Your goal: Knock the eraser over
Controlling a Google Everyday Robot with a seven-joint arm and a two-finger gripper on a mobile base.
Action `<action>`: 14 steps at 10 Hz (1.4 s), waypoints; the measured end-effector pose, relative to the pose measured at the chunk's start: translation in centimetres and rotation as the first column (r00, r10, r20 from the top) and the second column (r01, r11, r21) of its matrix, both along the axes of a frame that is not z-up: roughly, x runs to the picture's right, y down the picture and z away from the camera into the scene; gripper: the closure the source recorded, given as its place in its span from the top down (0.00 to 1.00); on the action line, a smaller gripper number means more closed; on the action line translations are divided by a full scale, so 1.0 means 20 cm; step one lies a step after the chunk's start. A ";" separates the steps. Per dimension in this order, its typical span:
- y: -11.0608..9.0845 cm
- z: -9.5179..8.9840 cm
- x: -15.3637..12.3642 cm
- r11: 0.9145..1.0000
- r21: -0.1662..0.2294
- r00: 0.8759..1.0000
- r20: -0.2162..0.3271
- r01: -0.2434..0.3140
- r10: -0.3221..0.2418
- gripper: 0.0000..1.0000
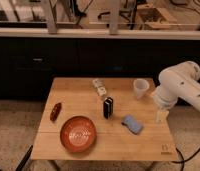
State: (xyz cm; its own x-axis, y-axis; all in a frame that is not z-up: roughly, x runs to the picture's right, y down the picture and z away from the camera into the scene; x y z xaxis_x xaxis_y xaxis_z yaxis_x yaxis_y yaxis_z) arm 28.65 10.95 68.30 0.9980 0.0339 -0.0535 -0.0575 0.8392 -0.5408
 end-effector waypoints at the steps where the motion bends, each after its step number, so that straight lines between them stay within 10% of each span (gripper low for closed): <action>1: 0.00 0.00 0.00 1.000 0.000 1.000 0.000 0.000 0.000 0.80; 7: 0.01 0.01 -0.02 1.000 0.000 1.000 0.003 0.005 -0.005 0.80; 14: 0.12 0.15 -0.40 0.996 0.011 0.993 0.079 0.091 -0.091 0.79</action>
